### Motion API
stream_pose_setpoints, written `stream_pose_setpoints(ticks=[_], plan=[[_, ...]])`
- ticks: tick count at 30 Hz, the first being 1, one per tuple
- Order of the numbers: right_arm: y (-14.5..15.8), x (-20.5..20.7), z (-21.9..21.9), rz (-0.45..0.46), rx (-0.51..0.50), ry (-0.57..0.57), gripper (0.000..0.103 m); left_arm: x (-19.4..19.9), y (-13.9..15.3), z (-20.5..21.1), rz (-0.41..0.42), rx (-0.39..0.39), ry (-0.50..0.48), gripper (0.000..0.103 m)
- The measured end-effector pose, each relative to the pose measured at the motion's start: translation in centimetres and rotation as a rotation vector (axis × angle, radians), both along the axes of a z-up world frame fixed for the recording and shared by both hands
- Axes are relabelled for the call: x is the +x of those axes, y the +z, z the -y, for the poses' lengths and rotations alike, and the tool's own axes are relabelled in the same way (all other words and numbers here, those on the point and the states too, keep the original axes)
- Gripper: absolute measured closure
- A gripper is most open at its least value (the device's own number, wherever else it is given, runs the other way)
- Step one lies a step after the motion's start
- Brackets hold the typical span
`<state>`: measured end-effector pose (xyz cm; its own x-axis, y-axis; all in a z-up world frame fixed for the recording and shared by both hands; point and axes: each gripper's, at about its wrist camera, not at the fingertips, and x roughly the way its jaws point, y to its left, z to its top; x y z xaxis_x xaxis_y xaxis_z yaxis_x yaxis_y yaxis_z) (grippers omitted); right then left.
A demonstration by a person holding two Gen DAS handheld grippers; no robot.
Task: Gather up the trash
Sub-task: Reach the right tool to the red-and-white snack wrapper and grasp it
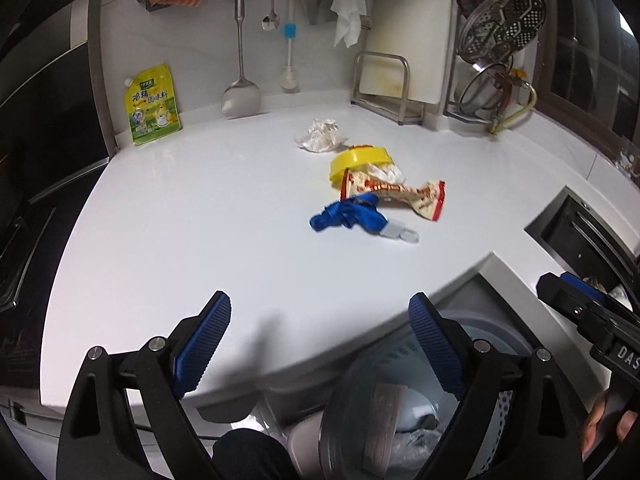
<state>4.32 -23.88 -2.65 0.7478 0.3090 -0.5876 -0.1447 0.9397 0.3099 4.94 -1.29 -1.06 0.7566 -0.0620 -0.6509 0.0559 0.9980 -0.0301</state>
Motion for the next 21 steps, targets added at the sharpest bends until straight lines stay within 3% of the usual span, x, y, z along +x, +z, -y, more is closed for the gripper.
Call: stream_pose_setpoints(ticks=[13,21], plan=[[0.1,9.3,-3.3,-0.052,-0.094,0.09,0.03,5.8,-1.3,-1.2,-0.041,-0.01,0.045,0.012],[-1.4,13.7,-5.4,-0.103,-0.174,0.129,0.03,7.7,-2.3,-1.6,-0.072,-0.023,0.045,0.012]])
